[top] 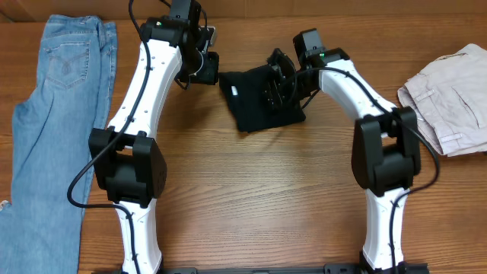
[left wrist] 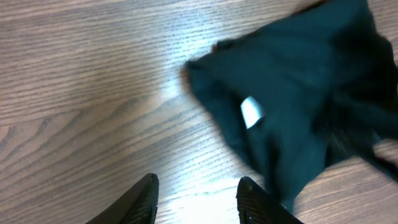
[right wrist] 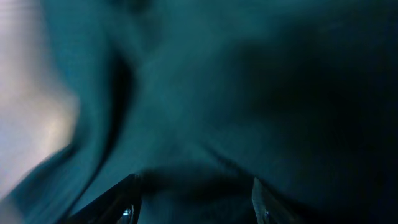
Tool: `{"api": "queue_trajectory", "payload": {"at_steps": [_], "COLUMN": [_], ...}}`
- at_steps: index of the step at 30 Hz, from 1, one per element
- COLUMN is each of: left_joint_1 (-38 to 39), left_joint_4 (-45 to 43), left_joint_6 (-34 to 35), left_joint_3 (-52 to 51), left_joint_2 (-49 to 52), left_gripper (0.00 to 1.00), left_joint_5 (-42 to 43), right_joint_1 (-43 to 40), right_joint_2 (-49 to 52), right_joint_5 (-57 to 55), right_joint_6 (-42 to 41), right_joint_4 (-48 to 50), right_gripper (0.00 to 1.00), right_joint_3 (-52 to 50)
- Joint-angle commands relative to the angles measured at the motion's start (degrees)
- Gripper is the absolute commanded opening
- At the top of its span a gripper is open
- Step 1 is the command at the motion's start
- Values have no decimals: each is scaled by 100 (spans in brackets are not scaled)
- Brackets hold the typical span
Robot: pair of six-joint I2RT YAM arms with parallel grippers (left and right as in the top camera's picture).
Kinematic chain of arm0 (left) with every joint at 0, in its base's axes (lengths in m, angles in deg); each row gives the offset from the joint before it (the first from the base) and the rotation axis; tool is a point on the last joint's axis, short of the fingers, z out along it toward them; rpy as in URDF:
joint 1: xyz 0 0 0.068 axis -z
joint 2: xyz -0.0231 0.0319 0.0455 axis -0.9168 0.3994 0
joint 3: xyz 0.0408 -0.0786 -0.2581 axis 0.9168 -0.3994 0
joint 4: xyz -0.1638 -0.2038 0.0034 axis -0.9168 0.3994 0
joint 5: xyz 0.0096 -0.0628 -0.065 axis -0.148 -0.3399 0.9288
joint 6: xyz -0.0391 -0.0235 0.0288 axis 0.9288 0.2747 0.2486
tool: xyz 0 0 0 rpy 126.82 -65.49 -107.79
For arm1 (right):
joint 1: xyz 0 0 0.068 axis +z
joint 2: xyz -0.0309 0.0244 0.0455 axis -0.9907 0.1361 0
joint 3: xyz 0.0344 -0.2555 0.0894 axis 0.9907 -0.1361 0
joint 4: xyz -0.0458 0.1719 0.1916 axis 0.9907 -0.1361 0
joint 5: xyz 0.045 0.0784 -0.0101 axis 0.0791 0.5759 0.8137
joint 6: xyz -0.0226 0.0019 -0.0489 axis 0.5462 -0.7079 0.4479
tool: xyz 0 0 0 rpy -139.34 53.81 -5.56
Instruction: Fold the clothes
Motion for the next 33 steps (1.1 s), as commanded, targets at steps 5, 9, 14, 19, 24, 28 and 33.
{"api": "queue_trajectory", "payload": {"at_steps": [5,9,14,19,24,28,33], "left_joint_1": [2,2,2,2,2,2,2], "left_joint_4": [107,114,114,114,111,111,210], "left_joint_6": [-11,-11,-11,-11,-11,-9,-2], "left_joint_3": [-26,-26,-26,-26,-26,-26,-26], "left_joint_2": [-87,-87,-87,-87,-87,-87,-87], "left_gripper": [44,44,44,45,45,45,45], "left_joint_5": [24,22,-247,-280,-280,-256,330], "right_joint_1": [-487,-474,-361,-22,424,575,442], "right_joint_2": [787,798,787,717,417,24,-817], "right_joint_5": [-1338,-1331,-516,1255,1246,872,-289], "right_joint_6": [-1027,-1023,-1694,-1967,-2203,-2179,-2175], "right_joint_4": [151,-92,-920,-1019,-796,-955,-1049], "right_gripper": [61,61,61,56,63,65,70], "right_joint_3": [-22,-22,-22,-20,114,400,538]}}
